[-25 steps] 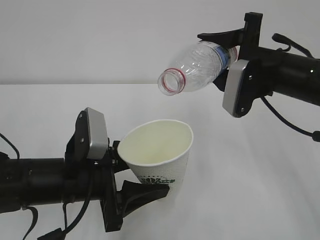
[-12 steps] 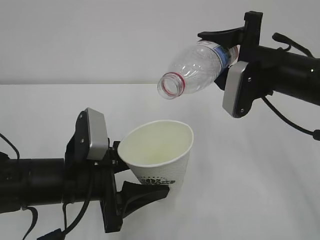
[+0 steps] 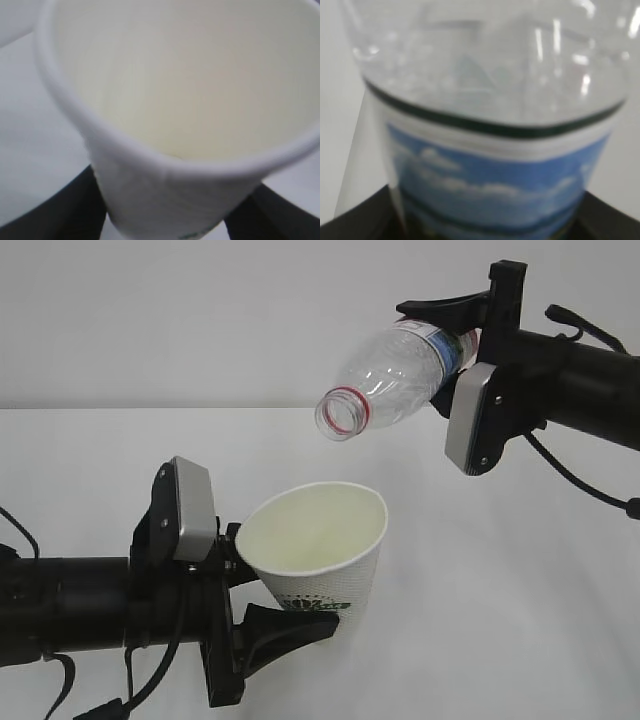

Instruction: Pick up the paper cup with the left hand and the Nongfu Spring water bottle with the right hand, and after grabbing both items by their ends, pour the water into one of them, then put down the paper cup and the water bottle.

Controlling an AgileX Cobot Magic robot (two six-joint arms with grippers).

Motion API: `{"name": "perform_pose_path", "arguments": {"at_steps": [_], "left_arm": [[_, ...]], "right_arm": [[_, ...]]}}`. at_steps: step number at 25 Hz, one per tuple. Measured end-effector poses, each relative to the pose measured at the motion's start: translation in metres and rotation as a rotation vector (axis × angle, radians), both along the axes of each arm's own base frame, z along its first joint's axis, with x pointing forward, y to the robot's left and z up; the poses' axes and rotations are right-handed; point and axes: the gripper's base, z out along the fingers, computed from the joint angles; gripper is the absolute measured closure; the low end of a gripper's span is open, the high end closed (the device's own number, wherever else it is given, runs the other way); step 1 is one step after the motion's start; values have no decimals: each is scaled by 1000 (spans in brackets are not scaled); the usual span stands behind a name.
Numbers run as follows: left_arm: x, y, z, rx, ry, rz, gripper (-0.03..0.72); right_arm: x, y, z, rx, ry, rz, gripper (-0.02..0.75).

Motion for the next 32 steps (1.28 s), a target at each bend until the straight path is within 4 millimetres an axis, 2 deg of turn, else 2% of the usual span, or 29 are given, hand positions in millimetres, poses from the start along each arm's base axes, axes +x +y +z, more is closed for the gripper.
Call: {"name": "perform_pose_path", "arguments": {"at_steps": [32], "left_arm": [[3,2,-2,23,12,34,204]], "right_arm": [[0,0,0,-31,-35,4,302]]}}
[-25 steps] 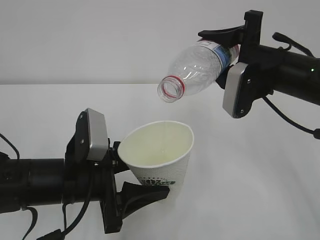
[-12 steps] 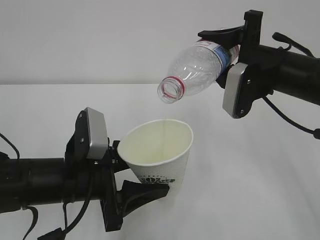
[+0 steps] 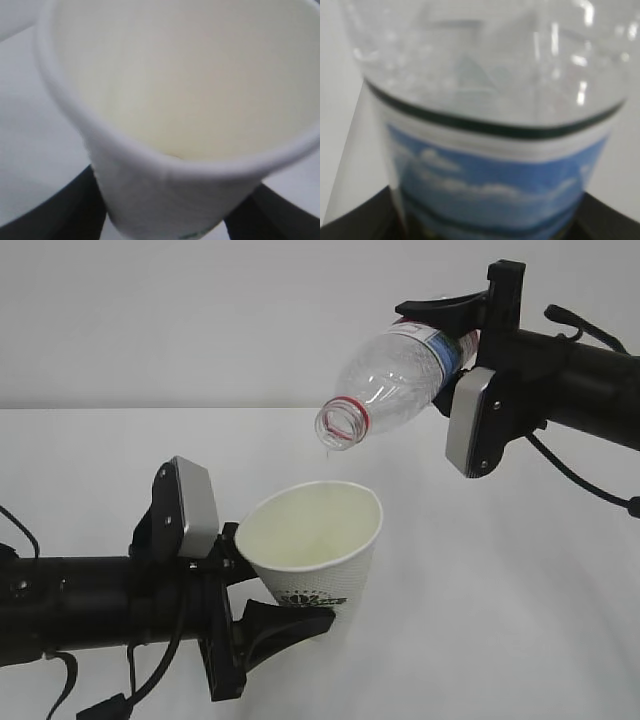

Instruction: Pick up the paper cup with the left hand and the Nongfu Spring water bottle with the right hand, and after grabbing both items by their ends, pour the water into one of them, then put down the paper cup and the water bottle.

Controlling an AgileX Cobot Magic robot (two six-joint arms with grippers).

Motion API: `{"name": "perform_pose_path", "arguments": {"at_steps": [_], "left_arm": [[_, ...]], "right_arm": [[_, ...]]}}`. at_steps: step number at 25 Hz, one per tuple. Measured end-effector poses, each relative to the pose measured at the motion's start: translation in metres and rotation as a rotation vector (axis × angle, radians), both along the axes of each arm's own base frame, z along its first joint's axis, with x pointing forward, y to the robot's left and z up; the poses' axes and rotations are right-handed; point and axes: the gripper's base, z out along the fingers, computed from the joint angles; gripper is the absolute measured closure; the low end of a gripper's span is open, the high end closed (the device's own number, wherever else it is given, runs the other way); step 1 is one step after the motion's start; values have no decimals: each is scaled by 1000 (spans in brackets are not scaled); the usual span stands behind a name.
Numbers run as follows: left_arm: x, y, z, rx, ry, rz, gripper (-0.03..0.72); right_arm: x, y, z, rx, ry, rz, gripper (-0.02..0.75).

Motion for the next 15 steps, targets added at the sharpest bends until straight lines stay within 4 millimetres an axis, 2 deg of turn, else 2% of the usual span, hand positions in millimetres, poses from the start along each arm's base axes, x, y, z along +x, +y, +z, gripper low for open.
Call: {"name": "perform_pose_path", "arguments": {"at_steps": [15], "left_arm": [[1,0,0,-2,3,14,204]], "right_arm": [[0,0,0,-1,-3,-2,302]]}}
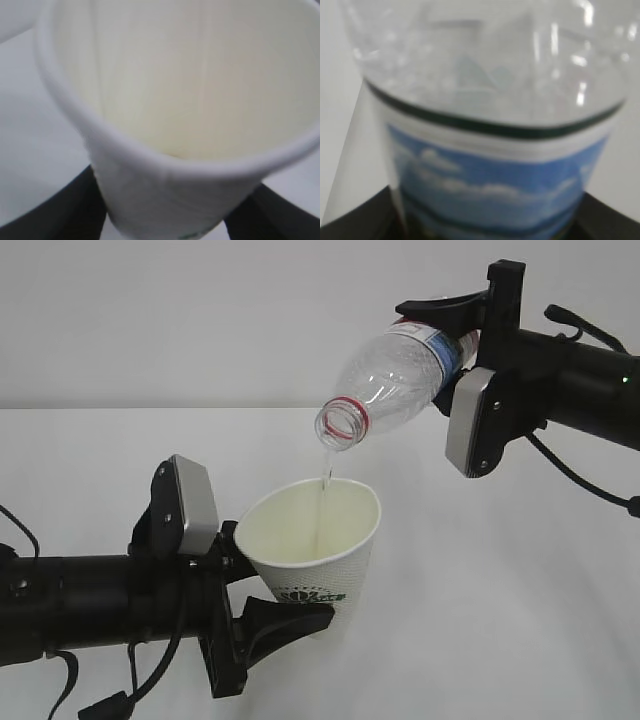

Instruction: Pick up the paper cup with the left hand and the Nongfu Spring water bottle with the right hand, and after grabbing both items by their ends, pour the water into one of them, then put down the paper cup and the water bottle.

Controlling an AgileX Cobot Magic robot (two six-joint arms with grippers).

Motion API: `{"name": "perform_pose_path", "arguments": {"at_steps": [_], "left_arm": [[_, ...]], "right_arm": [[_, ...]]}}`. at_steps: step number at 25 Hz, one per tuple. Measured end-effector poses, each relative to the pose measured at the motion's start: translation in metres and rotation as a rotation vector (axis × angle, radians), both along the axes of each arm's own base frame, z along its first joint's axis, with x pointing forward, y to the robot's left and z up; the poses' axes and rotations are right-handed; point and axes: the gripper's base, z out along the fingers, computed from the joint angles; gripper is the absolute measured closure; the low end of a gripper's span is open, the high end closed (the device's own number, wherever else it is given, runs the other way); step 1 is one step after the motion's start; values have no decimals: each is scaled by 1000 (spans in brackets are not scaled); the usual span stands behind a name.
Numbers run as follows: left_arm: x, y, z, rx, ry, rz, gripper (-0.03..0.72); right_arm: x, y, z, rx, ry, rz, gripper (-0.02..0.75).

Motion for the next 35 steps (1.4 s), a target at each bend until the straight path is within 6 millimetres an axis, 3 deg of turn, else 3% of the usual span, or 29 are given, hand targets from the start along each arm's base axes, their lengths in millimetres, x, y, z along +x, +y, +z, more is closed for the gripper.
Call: {"name": "perform_pose_path", "arguments": {"at_steps": [35], "left_arm": [[-3,-1,-1,11,-6,-34,205]], "right_arm": [[0,0,0,-10,-11,0,302]]}}
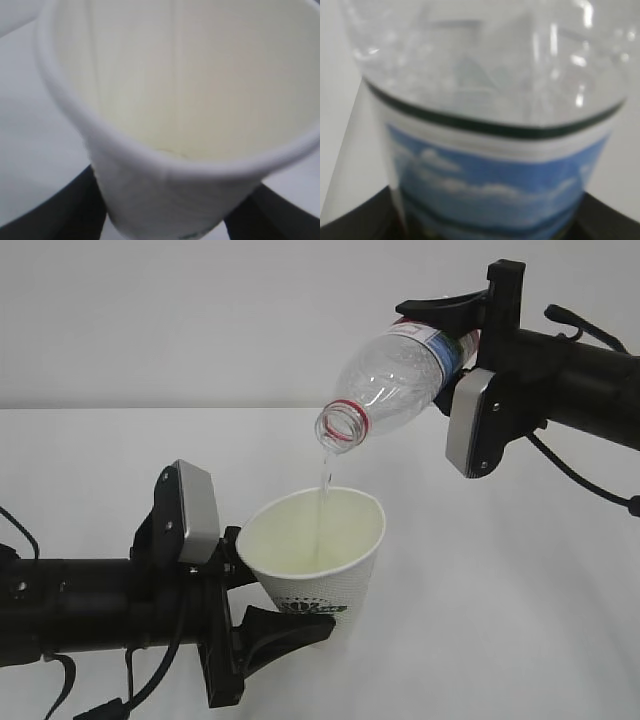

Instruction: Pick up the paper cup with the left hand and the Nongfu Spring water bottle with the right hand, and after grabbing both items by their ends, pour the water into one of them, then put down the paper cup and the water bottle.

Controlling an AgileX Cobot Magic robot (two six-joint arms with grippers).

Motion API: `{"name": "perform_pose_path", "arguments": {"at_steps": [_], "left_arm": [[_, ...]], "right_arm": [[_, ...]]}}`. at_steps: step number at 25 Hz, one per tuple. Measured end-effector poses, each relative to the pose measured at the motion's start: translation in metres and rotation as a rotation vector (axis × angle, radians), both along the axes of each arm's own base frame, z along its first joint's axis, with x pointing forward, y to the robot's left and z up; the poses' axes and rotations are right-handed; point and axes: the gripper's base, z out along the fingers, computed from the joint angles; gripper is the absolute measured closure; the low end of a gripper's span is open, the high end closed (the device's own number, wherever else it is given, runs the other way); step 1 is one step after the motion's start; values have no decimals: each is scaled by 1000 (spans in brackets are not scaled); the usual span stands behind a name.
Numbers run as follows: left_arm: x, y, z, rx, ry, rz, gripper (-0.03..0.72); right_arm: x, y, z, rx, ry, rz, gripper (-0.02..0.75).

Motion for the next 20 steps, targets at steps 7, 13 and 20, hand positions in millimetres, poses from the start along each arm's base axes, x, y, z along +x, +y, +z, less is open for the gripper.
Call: {"name": "perform_pose_path", "arguments": {"at_steps": [7,13,20], "left_arm": [[0,0,0,2,0,0,205],[0,0,0,2,0,0,205],[0,0,0,2,0,0,205]], "right_arm": [[0,0,0,2,0,-2,302],[0,0,0,3,1,-3,301],[0,0,0,4,1,-4,301]]}}
